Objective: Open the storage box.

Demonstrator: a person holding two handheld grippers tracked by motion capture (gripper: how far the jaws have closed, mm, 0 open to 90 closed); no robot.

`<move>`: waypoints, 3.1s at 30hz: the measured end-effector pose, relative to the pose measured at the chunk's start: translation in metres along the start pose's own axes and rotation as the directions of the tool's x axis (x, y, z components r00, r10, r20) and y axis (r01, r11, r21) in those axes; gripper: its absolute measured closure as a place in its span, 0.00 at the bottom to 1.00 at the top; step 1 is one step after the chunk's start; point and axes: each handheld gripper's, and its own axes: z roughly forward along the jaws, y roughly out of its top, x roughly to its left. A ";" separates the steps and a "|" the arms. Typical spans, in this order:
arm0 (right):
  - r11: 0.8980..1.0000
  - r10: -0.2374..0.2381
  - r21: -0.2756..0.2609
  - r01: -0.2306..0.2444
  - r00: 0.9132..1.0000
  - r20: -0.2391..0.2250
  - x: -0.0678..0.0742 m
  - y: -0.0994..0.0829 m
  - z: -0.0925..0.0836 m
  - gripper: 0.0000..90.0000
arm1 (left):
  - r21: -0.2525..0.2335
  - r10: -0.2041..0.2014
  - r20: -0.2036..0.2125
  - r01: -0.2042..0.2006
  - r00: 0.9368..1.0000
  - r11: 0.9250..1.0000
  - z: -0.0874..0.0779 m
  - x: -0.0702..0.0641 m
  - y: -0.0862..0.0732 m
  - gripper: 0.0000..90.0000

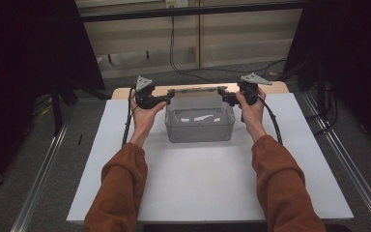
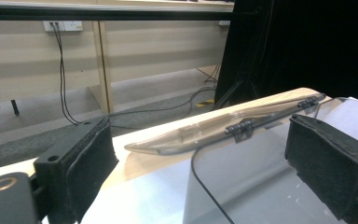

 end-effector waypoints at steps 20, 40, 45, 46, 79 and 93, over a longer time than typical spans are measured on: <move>0.996 -0.066 -0.060 0.065 0.998 -0.011 0.017 0.001 -0.041 0.03 | -0.068 -0.011 0.027 0.012 1.000 0.998 -0.040 -0.005 -0.009 0.03; 0.986 -0.137 -0.101 0.136 0.991 -0.001 0.035 -0.014 -0.082 0.02 | -0.124 0.034 0.069 -0.026 0.997 0.992 -0.082 -0.025 -0.028 0.03; 0.988 -0.122 -0.101 0.121 0.992 -0.009 0.038 -0.020 -0.092 0.02 | -0.139 0.029 0.069 -0.019 0.997 0.990 -0.093 -0.028 -0.032 0.03; 0.990 -0.105 -0.094 0.103 0.994 -0.025 0.040 -0.023 -0.098 0.02 | -0.139 0.030 0.066 -0.021 0.997 0.990 -0.095 -0.029 -0.032 0.03; 0.983 -0.122 -0.124 0.133 0.988 0.098 0.041 -0.052 -0.174 0.00 | -0.132 0.079 -0.026 -0.081 0.997 0.988 -0.163 -0.045 -0.076 0.03; 0.980 -0.121 -0.142 0.138 0.985 0.123 0.037 -0.066 -0.202 0.00 | -0.128 0.016 -0.074 -0.026 0.997 0.991 -0.193 -0.051 -0.092 0.03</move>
